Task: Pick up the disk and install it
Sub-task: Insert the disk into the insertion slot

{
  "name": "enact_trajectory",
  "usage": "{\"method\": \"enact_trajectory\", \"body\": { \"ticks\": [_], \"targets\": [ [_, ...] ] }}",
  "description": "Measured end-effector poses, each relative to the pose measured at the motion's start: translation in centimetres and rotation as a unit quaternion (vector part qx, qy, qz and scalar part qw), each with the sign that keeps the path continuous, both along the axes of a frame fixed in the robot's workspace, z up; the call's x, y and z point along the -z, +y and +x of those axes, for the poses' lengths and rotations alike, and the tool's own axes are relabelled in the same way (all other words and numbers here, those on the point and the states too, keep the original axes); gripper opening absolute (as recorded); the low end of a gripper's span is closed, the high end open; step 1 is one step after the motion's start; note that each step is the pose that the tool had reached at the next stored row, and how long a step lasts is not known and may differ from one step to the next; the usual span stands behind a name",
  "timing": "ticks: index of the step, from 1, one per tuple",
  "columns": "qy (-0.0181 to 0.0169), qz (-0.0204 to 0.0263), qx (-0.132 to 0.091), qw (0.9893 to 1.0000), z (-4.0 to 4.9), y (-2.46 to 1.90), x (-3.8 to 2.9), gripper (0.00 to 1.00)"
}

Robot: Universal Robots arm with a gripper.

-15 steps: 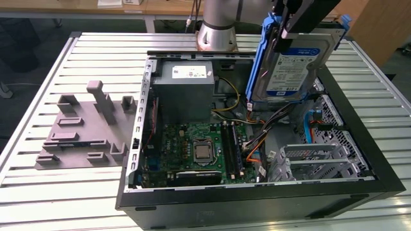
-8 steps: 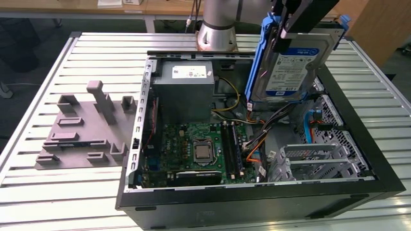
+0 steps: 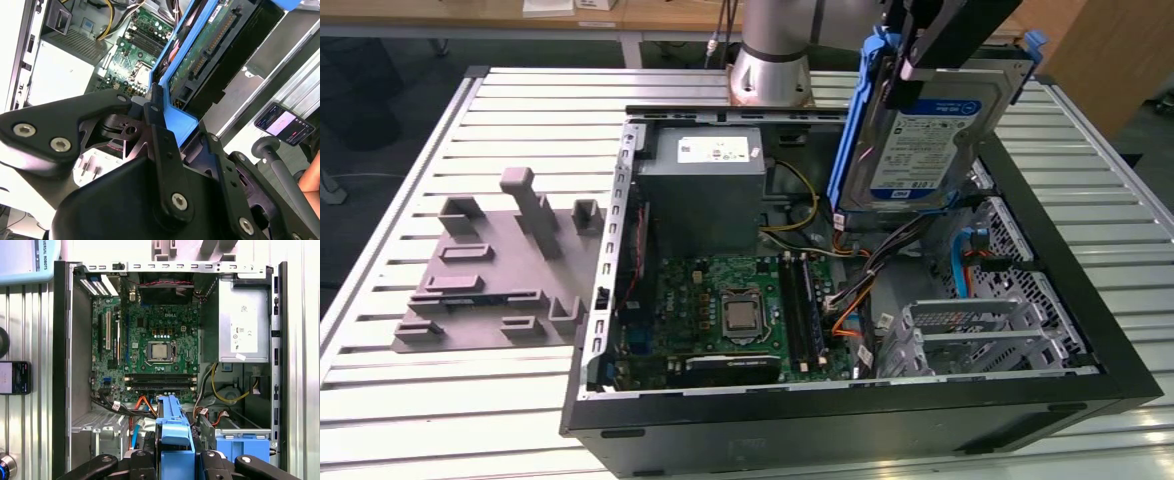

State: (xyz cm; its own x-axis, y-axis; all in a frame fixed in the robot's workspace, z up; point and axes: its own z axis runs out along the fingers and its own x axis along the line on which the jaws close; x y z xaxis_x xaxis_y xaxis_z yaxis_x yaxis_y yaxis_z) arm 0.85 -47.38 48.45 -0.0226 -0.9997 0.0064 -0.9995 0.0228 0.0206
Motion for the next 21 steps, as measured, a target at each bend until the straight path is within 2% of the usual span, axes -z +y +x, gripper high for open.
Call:
{"method": "enact_trajectory", "body": {
  "ticks": [21],
  "targets": [
    [0.0, 0.0, 0.0, 1.0, -0.42, 0.0, 0.0, 0.36]
  ]
}}
